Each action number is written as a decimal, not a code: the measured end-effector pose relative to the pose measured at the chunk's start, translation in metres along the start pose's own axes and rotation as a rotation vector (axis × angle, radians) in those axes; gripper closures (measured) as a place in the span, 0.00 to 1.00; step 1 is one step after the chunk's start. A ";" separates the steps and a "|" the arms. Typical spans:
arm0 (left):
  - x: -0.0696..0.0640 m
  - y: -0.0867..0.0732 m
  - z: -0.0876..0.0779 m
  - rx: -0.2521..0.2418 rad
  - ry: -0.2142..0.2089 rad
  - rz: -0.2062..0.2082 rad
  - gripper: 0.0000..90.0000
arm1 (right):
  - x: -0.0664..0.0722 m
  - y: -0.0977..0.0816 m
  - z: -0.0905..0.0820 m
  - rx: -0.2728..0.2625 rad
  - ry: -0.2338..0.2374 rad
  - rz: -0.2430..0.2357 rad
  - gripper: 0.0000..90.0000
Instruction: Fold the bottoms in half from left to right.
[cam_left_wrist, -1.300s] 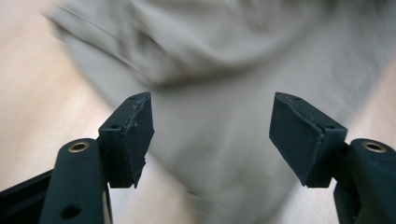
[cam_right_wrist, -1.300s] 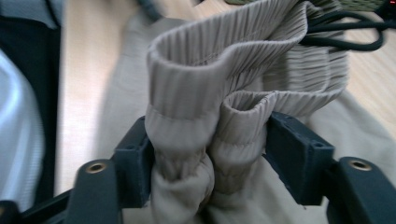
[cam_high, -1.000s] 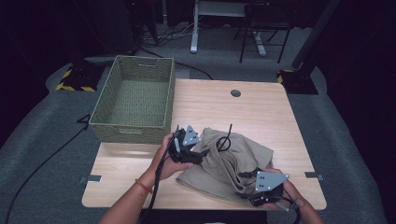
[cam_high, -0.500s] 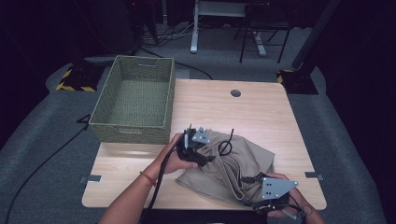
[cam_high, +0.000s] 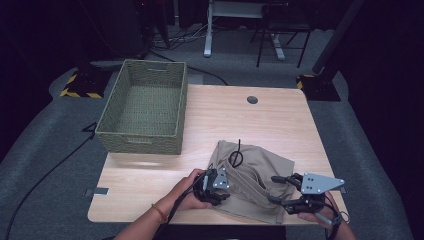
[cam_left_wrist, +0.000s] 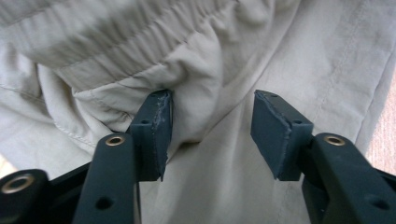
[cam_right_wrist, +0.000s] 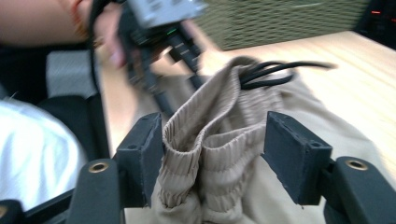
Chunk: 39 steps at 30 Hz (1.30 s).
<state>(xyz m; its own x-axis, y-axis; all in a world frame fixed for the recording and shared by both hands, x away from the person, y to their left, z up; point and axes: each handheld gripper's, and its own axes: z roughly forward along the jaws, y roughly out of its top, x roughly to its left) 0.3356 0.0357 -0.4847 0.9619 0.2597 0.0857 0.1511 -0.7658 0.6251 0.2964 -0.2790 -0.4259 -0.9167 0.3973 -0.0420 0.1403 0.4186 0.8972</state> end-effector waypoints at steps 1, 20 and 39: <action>-0.001 -0.001 0.000 0.001 0.004 0.003 0.55 | -0.003 0.000 -0.001 -0.001 -0.028 0.018 0.46; -0.008 -0.015 -0.016 -0.069 0.065 -0.043 0.32 | -0.007 -0.014 0.038 0.129 0.130 0.091 0.56; 0.046 0.012 -0.058 -0.187 0.088 -0.189 0.28 | 0.046 -0.018 0.048 0.258 0.242 -0.221 0.57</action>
<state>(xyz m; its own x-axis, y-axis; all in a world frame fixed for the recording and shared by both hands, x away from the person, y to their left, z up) 0.3680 0.0724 -0.4279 0.8961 0.4436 0.0160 0.2731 -0.5794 0.7679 0.2700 -0.2293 -0.4650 -0.9925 0.0843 -0.0890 -0.0088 0.6757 0.7371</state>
